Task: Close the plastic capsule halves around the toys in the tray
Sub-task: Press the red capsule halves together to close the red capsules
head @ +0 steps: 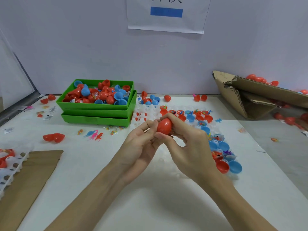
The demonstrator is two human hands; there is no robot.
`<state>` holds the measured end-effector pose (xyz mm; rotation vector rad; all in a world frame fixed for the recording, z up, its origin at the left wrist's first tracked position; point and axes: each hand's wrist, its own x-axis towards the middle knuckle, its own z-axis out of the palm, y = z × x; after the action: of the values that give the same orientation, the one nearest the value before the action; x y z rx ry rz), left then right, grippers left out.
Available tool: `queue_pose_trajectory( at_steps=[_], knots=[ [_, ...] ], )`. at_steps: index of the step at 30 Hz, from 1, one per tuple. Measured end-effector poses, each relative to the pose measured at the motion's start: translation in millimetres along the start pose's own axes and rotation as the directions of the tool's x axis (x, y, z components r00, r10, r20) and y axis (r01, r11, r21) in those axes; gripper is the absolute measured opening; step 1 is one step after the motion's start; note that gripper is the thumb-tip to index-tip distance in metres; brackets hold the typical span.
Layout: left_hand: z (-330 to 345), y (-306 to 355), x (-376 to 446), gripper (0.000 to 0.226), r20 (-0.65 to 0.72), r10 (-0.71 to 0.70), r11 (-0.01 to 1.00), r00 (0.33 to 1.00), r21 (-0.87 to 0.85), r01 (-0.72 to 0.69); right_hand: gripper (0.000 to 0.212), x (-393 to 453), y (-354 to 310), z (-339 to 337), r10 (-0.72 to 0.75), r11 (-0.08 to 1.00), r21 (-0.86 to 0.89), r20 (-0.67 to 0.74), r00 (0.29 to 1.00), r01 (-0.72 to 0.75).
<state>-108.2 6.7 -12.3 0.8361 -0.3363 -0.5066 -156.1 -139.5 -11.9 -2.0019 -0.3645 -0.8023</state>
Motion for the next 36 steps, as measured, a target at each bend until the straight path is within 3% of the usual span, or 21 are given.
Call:
queue_pose_trajectory(
  at_steps=[4,8,13,17,19,21,24,26,30,36],
  knots=[
    [4,-1,-3,0.022,-0.036,0.048,0.999,0.998,0.01,-0.048,0.03,0,-1,0,-0.011,0.999,0.037,0.019,1.0,0.011],
    [11,2,-4,0.031,-0.067,0.134,0.986,0.989,0.113,-0.126,0.031,0,-4,2,0.029,0.985,0.167,0.044,0.999,-0.036],
    [12,4,-9,0.029,0.056,0.166,0.961,0.985,0.213,-0.174,0.04,-2,-5,6,0.026,0.973,0.226,0.136,0.99,-0.057],
    [10,5,-9,0.037,0.116,0.301,0.854,0.947,0.409,-0.321,0.041,1,-8,7,0.131,0.848,0.489,0.184,0.974,-0.206],
    [10,6,-11,0.04,0.154,0.406,0.721,0.901,0.551,-0.42,0.042,3,-12,6,0.204,0.686,0.654,0.248,0.947,-0.319],
    [9,8,-12,0.037,0.205,0.53,0.485,0.823,0.723,-0.492,0.042,3,-17,3,0.232,0.47,0.777,0.349,0.908,-0.419],
    [9,9,-13,0.036,0.329,0.646,0.106,0.689,0.855,-0.507,0.045,3,-20,-3,0.203,0.274,0.84,0.426,0.882,-0.469],
    [8,10,-13,0.036,0.354,0.693,-0.018,0.628,0.879,-0.476,0.047,7,-21,-7,0.188,0.154,0.86,0.458,0.869,-0.487],
    [7,13,-13,0.033,0.362,0.652,-0.029,0.667,0.89,-0.454,0.045,12,-18,-9,0.219,0.042,0.859,0.49,0.844,-0.51],
    [5,11,-16,0.042,0.323,0.528,0.18,0.785,0.861,-0.476,0.036,9,-14,-7,0.23,0.086,0.808,0.554,0.8,-0.583]
  ],
)
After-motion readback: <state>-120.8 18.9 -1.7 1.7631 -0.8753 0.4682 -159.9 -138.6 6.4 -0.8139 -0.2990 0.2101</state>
